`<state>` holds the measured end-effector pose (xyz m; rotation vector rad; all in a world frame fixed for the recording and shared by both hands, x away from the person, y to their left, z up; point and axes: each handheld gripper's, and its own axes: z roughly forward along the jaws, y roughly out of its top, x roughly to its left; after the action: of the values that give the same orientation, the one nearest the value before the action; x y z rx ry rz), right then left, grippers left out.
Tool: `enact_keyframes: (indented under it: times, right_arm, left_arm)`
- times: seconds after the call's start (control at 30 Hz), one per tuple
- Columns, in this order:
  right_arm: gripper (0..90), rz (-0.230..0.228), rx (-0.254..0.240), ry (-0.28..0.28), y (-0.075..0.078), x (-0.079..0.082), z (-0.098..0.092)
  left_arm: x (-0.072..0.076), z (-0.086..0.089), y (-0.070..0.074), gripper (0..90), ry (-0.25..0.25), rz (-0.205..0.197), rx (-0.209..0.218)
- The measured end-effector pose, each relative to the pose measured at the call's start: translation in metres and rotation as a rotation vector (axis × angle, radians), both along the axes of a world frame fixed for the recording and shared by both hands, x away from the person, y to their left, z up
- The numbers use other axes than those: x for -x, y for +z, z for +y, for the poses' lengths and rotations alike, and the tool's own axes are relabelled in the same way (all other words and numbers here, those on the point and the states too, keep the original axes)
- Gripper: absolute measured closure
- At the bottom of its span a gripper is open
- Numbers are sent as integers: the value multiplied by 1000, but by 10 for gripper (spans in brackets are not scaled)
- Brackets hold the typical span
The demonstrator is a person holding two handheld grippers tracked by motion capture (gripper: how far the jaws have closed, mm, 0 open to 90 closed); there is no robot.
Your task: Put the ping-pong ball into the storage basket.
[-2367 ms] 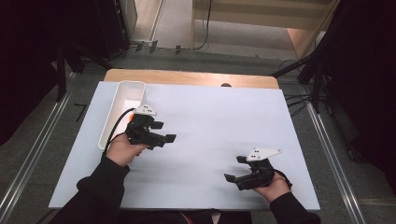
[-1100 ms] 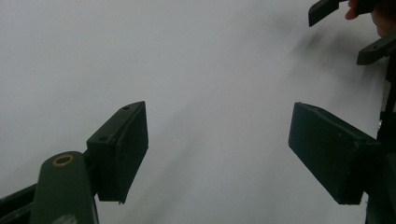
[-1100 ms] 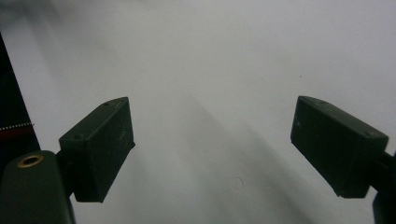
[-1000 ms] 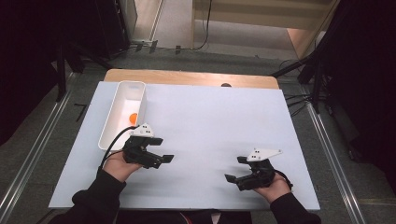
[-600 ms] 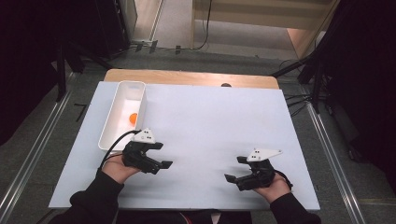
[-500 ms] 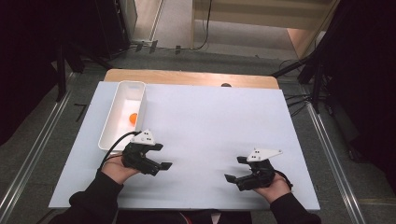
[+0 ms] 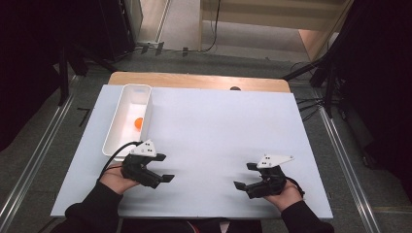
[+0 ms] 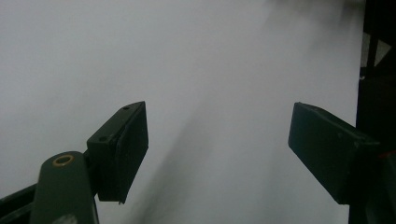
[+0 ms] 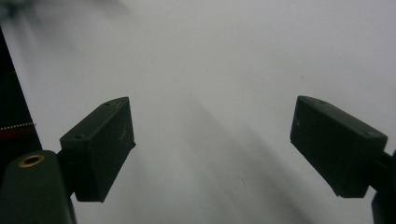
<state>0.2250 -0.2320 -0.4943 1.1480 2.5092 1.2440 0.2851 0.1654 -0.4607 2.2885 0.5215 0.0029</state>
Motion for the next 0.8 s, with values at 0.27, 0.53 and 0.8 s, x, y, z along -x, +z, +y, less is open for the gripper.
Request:
enact_keyframes:
  times: [0.27,0.53,0.8]
  right_arm:
    - [122,-3,5,2,0,0,0]
    - [122,-3,7,2,0,0,0]
    - [122,-2,8,2,0,0,0]
  left_arm:
    - [3,6,-5,204,-15,23,-21]
    - [7,12,-9,205,-8,30,-26]
    - [11,18,-10,205,-14,23,-44]
